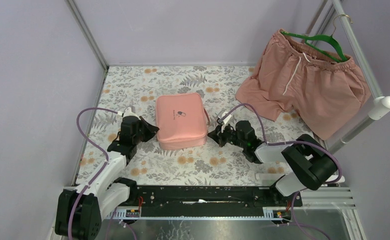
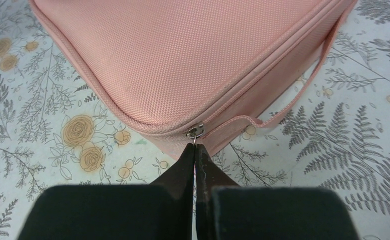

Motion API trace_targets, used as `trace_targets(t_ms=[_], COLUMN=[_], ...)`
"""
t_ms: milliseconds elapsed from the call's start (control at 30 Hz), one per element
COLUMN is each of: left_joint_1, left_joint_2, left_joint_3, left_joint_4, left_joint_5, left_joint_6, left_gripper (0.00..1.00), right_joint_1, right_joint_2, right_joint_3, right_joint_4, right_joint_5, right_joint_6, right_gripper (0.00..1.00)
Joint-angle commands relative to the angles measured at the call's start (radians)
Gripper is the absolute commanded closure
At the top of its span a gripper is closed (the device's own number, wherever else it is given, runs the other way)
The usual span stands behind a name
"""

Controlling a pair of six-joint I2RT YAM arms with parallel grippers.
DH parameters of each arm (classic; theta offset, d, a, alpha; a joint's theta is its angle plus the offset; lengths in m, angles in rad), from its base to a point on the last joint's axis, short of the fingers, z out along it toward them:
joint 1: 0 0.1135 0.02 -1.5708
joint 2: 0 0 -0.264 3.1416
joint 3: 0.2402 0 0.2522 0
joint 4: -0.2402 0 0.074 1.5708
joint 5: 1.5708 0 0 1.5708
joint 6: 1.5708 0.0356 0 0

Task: Organize the medicine kit
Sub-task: Zip the medicine box at the center of the board.

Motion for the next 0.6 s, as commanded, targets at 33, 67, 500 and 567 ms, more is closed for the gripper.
trace_targets(t_ms=[33, 67, 500, 567], left_joint_1=[0.006, 0.006, 0.008, 0.008], left_joint_2=[0.015, 0.014, 0.020, 0.017], left_joint_3=[-0.042, -0.042, -0.051, -0.053], left_joint_4=[-0.021, -0.020, 0.001, 0.001], left_joint_5=[0.000, 0.000, 0.018, 0.020], left_joint_6=[-0.002, -0.002, -0.006, -0.008], left_gripper=[1.00, 1.00, 1.00, 1.00], right_joint_1=[0.040, 0.057, 0.202, 0.217], right_joint_2=[-0.098, -0.109, -0.172, -0.171], right_joint_3=[-0.033, -0.040, -0.060, -0.056], right_joint_4=[-0.080, -0.095, -0.172, -0.166], right_joint_5=[0.101, 0.114, 0.103, 0.073], right_joint_6=[-0.032, -0.032, -0.051, -0.057], right_gripper=[1.00, 1.00, 1.00, 1.00])
